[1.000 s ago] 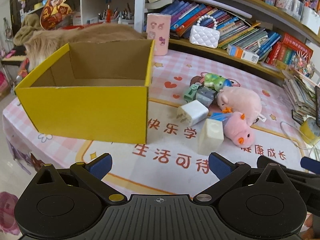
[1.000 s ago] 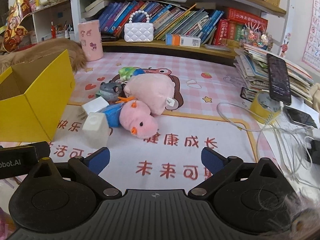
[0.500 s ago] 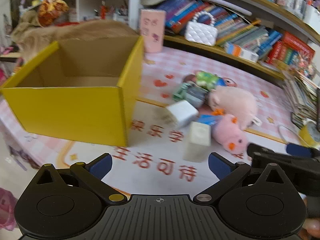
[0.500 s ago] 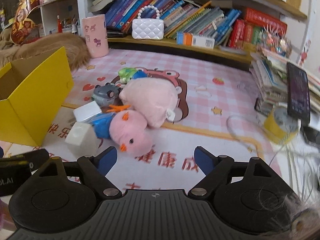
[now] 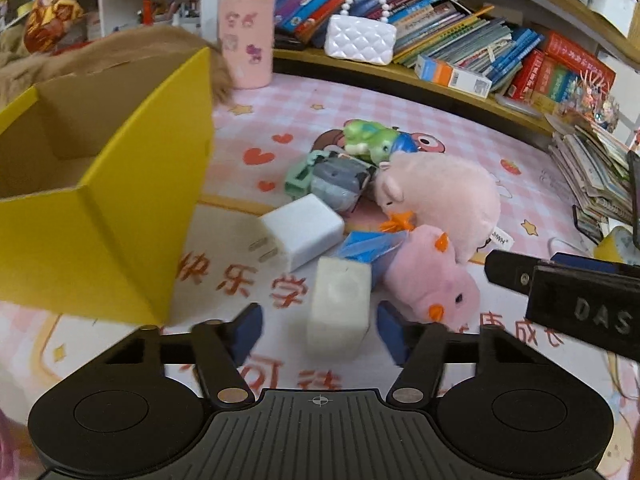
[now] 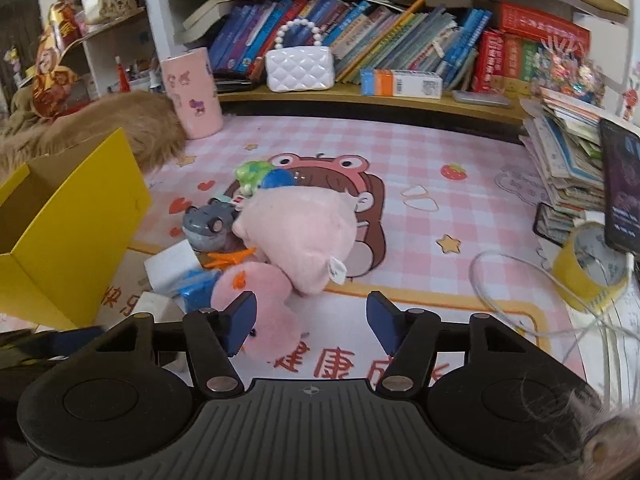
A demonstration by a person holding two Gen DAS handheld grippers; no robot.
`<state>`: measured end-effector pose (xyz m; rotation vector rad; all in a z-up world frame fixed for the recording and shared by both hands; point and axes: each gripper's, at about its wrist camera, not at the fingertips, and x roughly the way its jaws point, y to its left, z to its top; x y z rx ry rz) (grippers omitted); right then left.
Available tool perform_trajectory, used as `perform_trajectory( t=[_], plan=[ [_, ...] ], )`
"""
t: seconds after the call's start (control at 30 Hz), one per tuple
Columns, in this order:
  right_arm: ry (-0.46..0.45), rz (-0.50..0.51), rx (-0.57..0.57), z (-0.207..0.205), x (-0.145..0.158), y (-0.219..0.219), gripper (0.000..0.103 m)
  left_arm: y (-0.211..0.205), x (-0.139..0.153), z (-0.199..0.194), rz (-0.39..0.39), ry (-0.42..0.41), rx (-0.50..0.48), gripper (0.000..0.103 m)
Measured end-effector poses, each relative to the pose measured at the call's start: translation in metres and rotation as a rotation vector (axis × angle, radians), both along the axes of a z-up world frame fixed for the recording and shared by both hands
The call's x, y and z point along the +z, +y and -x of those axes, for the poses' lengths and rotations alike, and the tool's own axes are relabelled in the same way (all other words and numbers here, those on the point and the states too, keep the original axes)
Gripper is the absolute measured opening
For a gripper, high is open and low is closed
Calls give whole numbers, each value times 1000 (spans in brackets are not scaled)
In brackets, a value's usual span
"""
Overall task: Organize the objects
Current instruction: 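Grasp the white cube with the left gripper while the right gripper grasps the pink chick plush, then lift and carry the white cube and pink chick over the yellow box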
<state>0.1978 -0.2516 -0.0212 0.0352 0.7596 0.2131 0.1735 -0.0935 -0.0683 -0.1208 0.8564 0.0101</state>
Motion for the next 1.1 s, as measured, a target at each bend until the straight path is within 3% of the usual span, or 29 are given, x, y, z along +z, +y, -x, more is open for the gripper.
perform_trajectory(
  t=[0.03,0.13,0.3,0.47,0.6,0.7,1.1],
  plan=[
    [7,-4,7,-2,-1,0,60,-1,-2,-3,-2,-1,-11,31],
    [34,-20,35,-7,-4,5,60,-2,-1,-4,1,-2,-14,24],
    [74,-15,129,-22,-16,19,61,10,9,19,-13,20,10,24],
    [99,59,219,-37,-36,35,60,33,15,45,13,53,85,24],
    [114,118,269,-40,-45,44,45,45,20,60,42,59,148,24],
    [74,166,261,-30,-42,47,44,49,25,68,55,43,172,24],
    [34,109,77,15,-5,35,44,63,34,79,104,-41,82,24]
  ],
)
